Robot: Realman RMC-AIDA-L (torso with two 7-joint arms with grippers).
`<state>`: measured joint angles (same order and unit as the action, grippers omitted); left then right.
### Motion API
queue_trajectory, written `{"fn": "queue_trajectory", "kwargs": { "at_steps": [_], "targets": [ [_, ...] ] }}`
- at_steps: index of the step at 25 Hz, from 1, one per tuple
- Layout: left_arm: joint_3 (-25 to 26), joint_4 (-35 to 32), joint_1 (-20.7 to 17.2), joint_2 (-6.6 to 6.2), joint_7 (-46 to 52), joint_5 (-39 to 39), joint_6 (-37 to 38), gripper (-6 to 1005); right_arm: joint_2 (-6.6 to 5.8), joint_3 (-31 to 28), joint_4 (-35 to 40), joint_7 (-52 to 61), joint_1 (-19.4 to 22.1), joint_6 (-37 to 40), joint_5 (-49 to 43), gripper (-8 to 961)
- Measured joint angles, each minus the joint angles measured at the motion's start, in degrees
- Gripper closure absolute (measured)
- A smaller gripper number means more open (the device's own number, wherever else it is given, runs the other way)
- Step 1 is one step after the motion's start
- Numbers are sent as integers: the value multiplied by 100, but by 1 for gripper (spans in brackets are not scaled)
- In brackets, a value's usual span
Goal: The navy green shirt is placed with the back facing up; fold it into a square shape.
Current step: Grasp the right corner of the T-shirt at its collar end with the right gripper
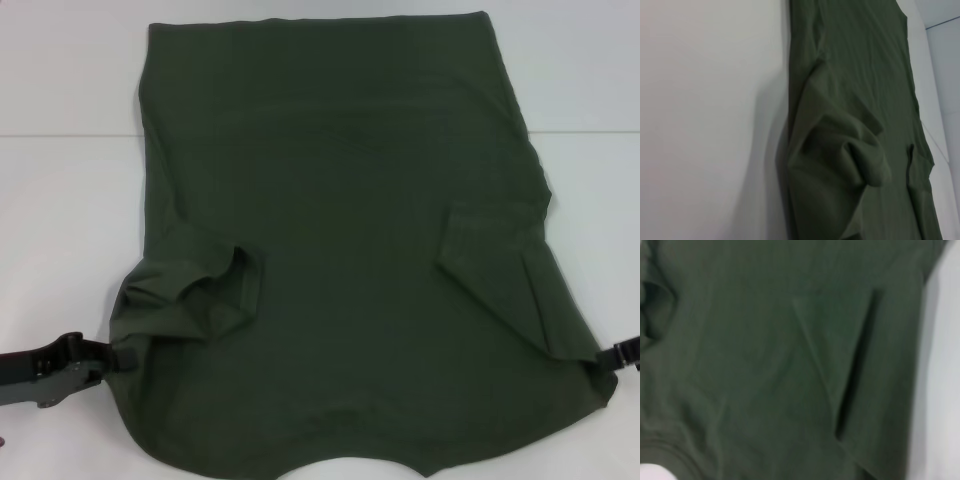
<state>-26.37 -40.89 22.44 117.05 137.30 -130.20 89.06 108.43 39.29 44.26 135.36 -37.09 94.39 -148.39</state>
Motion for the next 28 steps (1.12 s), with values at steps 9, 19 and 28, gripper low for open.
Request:
{"fn": "queue_trajectory", "kwargs": {
  "at_steps": [9, 19, 28],
  "targets": [
    [0, 2, 98, 2, 9, 12, 9, 986, 245, 69, 15, -20, -4, -428, -287, 238],
    [15, 2, 160, -6, 32, 13, -16, 987, 353, 169, -27, -58, -30, -607, -294, 246],
    [49, 3, 174, -16, 42, 15, -30, 987, 467, 231, -42, -43, -144, -560, -291, 254]
  ]
}}
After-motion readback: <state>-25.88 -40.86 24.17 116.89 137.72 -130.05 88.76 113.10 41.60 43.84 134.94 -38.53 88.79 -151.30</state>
